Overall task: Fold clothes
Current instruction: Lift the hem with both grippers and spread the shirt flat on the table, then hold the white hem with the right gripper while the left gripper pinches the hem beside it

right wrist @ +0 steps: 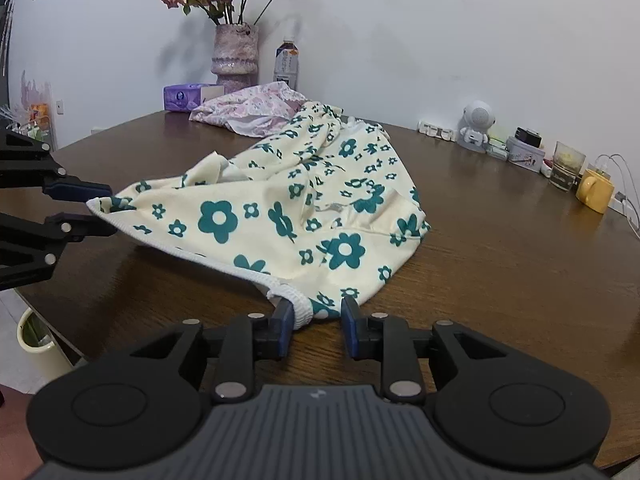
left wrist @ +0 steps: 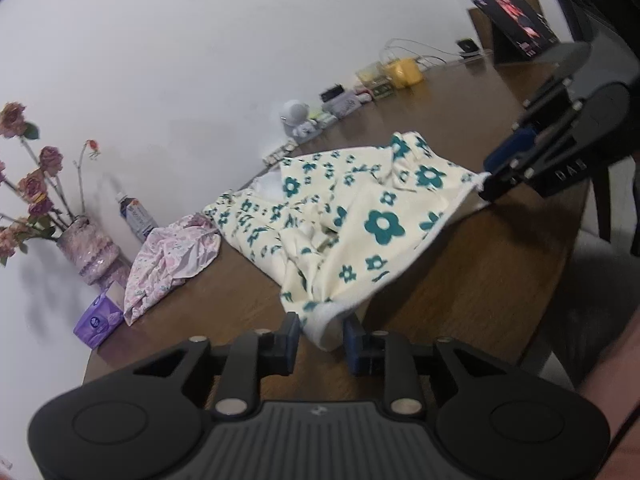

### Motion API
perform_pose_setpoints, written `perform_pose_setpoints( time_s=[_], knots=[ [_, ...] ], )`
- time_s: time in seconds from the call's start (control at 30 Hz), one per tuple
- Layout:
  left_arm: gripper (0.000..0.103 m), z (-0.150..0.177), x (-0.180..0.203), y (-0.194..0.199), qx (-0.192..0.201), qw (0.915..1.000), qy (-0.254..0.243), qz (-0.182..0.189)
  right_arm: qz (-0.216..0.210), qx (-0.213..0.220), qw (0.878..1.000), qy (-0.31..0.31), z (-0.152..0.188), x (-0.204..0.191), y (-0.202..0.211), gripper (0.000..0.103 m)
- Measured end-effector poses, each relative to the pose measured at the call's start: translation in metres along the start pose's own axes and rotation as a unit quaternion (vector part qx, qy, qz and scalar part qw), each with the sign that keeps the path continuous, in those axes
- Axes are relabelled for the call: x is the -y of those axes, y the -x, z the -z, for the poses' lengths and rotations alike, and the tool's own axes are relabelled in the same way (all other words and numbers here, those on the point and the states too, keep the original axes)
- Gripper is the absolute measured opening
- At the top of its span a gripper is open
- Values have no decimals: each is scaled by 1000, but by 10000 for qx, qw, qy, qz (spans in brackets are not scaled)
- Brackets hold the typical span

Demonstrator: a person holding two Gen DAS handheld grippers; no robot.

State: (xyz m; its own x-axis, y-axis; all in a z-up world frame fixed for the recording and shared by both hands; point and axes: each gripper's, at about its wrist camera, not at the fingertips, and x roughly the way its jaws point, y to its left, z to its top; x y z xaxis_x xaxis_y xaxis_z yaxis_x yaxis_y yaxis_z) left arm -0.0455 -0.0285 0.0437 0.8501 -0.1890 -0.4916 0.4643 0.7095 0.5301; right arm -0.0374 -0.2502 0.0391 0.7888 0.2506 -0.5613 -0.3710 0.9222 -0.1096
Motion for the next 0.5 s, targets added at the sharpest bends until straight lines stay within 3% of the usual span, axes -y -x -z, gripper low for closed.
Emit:
perform_pose_setpoints(
  time_s=[0.2, 0.5],
  knots=[
    [26, 4, -1, 0, -117, 9990, -429, -43, 53, -103, 9999, 95, 2, -2, 0, 24],
    [25, -5, 3, -11, 18, 9980, -563, -282, 197, -59, 9992, 354, 0, -7, -6, 24]
  ],
)
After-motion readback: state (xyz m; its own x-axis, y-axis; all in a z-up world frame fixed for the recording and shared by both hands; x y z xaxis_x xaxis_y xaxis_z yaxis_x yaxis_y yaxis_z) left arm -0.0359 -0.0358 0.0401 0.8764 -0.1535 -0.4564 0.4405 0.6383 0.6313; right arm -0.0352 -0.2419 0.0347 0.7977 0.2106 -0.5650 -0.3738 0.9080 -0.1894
